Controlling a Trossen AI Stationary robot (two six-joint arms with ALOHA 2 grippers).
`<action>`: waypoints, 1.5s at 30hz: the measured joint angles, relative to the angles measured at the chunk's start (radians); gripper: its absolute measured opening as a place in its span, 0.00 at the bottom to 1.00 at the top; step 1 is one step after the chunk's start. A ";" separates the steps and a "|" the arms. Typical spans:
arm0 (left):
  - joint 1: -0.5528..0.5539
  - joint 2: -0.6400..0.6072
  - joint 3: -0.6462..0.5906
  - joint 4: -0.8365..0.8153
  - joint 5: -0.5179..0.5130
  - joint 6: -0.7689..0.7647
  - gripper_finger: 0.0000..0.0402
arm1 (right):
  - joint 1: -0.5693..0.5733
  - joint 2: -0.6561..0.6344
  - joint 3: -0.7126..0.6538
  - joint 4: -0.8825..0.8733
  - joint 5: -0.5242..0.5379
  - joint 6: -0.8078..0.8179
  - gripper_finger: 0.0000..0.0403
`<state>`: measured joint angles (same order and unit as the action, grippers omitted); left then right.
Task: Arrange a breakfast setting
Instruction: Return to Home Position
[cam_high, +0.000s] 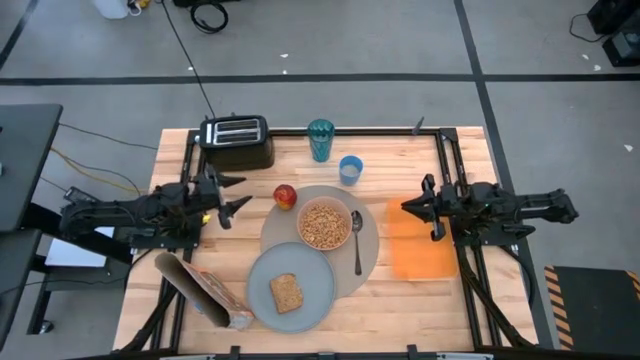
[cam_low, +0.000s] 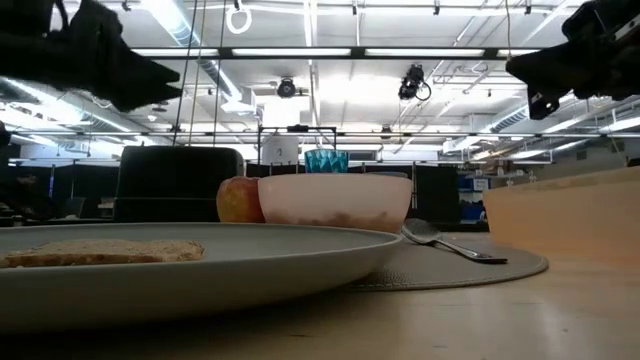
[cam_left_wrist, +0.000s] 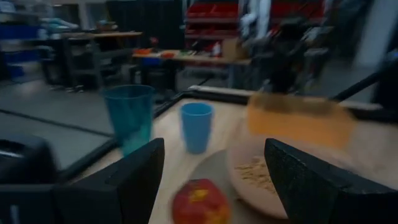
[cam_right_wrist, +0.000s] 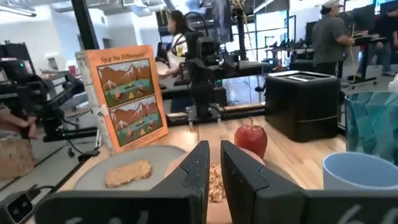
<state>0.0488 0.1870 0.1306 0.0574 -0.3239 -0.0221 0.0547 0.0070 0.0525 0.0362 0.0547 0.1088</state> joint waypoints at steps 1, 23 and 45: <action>0.000 -0.026 -0.035 0.029 0.023 -0.013 0.71 | 0.000 -0.006 -0.014 0.003 -0.002 0.000 0.11; 0.000 -0.185 -0.118 0.010 0.001 0.033 0.71 | 0.000 0.026 -0.046 -0.009 -0.003 -0.060 0.11; -0.001 -0.174 -0.122 0.010 0.119 0.113 0.71 | 0.000 0.026 -0.046 -0.004 -0.003 -0.060 0.11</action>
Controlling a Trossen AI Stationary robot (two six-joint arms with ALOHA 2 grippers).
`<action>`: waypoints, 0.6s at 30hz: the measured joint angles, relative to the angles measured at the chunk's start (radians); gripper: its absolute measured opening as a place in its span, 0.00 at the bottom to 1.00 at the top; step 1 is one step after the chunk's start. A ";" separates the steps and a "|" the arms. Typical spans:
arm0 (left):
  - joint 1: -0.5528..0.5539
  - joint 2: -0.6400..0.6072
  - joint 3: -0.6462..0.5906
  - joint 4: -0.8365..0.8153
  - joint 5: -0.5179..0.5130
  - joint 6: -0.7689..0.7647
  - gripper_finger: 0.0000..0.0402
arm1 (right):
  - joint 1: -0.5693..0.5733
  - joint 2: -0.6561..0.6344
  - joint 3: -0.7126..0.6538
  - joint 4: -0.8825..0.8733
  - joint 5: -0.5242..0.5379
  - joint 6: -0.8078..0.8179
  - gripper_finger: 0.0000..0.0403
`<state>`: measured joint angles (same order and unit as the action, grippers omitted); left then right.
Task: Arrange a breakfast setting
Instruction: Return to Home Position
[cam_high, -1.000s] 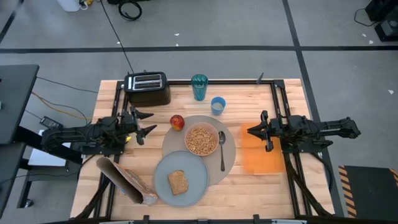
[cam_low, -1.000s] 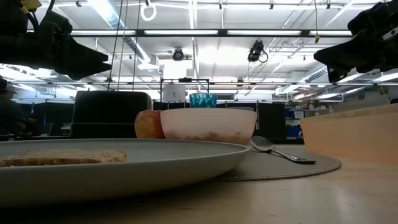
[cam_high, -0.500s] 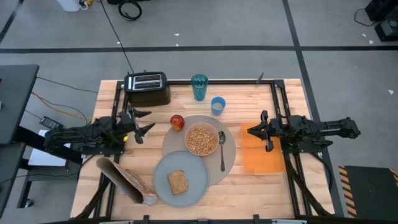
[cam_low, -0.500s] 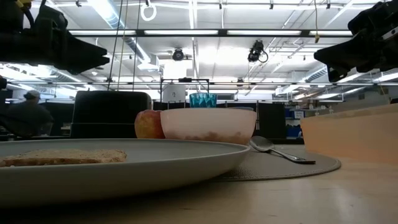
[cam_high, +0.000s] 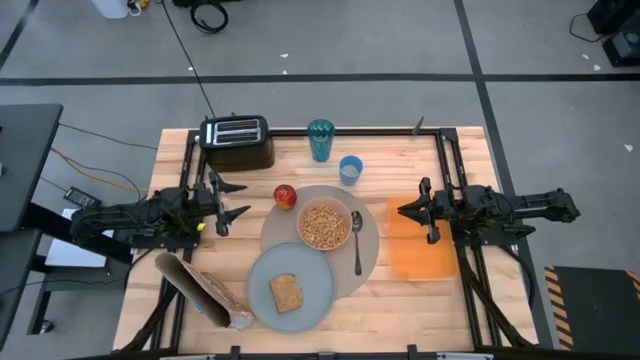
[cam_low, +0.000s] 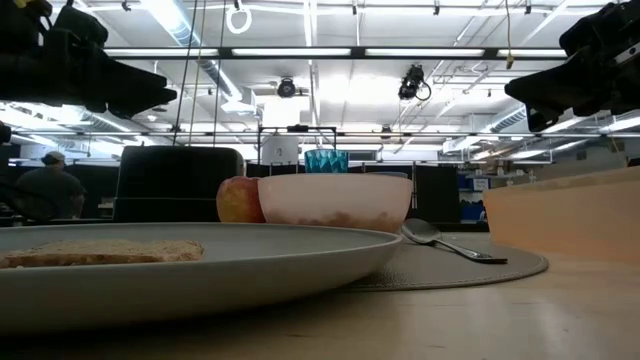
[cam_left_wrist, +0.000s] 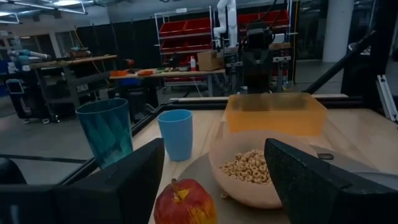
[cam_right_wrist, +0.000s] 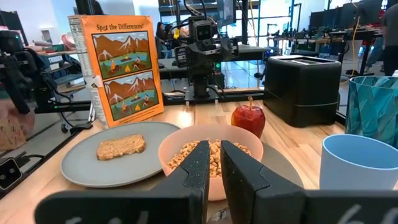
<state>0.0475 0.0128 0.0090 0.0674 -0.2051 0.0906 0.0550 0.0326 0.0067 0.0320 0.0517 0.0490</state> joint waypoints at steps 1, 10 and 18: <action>0.000 0.000 0.000 0.003 0.000 0.000 0.71 | 0.000 0.000 0.000 0.000 0.000 0.000 0.11; 0.000 0.000 0.000 0.030 0.000 0.000 0.71 | 0.000 0.000 0.000 0.000 0.000 0.000 0.11; 0.000 0.000 0.000 0.033 0.000 0.000 0.71 | 0.000 0.000 0.000 0.000 0.000 0.000 0.11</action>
